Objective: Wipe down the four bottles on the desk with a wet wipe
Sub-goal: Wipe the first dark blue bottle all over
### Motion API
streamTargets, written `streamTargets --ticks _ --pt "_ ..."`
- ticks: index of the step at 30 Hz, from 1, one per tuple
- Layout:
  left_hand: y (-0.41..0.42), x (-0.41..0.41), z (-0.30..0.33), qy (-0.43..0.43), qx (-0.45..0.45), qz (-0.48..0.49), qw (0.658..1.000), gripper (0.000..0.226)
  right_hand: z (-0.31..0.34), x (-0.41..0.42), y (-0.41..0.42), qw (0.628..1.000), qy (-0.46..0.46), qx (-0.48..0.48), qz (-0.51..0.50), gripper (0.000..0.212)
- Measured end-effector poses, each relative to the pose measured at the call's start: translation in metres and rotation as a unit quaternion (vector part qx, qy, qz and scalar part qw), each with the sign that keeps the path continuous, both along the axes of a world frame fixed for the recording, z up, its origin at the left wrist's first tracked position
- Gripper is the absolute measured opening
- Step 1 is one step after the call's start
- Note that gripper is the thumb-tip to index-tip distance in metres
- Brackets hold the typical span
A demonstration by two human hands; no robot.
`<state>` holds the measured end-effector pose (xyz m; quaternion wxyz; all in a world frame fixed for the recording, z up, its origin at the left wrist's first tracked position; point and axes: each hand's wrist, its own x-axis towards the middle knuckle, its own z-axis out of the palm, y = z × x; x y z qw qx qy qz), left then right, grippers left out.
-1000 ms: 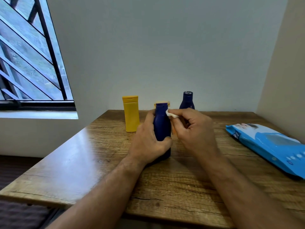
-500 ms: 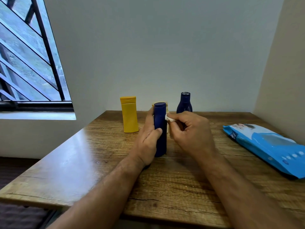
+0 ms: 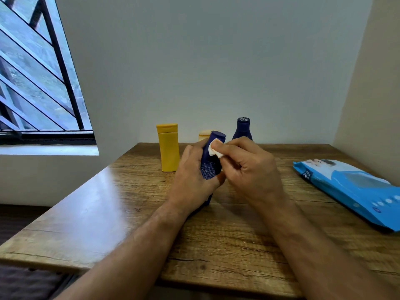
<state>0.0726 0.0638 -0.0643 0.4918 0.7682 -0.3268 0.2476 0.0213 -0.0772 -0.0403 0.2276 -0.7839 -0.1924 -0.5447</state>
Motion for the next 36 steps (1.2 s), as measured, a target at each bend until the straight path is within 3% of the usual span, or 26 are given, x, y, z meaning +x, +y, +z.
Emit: streamTargets --ticks 7,13,17,20,23,31,36 --pt "0.002 0.001 -0.001 0.013 0.003 0.033 0.999 0.076 -0.005 0.004 -0.004 0.997 0.065 0.046 -0.006 0.023" --pt "0.004 -0.009 0.004 0.06 -0.014 -0.016 0.998 0.08 -0.004 -0.001 0.001 0.999 0.032 -0.029 0.019 0.025" --pt "0.004 -0.007 0.002 0.079 0.009 -0.059 0.995 0.08 -0.004 0.003 -0.005 0.997 0.075 0.032 0.009 0.022" --pt "0.006 -0.005 0.001 0.089 0.005 -0.076 0.993 0.083 -0.006 -0.001 -0.003 0.993 0.111 -0.031 0.021 0.019" --pt "0.008 -0.004 0.0 0.073 -0.003 -0.083 0.994 0.08 -0.003 -0.003 0.001 0.996 0.072 -0.043 0.011 0.024" --pt "0.007 0.0 0.0 0.045 -0.012 0.004 0.999 0.072 0.006 -0.004 -0.009 0.992 -0.059 0.102 -0.05 0.024" --pt "0.008 -0.004 0.002 0.02 0.046 -0.001 0.999 0.078 0.005 0.001 -0.009 0.997 0.011 0.081 0.001 0.032"
